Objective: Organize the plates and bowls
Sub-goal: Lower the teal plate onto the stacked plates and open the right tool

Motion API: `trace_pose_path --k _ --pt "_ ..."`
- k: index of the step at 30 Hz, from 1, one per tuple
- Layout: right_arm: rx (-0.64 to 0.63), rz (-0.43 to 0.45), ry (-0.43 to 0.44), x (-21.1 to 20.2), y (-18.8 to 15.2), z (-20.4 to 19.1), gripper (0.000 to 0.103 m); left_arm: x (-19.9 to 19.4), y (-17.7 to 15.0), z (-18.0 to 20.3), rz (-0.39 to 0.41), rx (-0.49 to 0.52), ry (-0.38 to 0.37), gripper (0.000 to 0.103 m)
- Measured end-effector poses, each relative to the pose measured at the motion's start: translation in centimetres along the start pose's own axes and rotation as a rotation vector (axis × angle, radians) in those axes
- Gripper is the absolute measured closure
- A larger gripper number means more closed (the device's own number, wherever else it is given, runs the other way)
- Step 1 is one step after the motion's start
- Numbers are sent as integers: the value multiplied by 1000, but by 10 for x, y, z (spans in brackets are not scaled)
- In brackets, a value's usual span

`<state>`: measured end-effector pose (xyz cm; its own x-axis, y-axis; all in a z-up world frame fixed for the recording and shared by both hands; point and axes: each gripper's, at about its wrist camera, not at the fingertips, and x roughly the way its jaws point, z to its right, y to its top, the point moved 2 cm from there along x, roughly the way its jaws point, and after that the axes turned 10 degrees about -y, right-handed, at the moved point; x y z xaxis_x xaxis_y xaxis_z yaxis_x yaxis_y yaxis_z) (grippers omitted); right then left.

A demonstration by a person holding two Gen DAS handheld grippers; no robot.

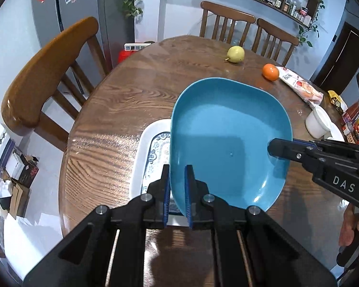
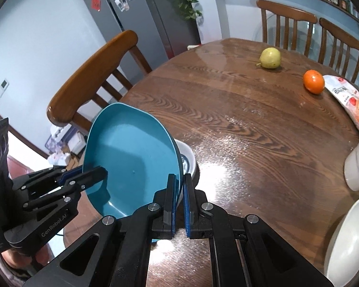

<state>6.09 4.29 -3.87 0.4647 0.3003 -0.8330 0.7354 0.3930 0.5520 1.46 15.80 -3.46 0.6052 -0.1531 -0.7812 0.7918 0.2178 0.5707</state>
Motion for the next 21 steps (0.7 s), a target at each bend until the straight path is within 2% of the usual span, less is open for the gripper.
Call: trace_pose_path --k 11,21 --pt "35 -39 -29 24 -2 -14 96 24 -5 -25 -77 2 -13 95" --pt "40 -100 -24 48 -4 -20 96 31 -9 -39 -110 -17 -8 95"
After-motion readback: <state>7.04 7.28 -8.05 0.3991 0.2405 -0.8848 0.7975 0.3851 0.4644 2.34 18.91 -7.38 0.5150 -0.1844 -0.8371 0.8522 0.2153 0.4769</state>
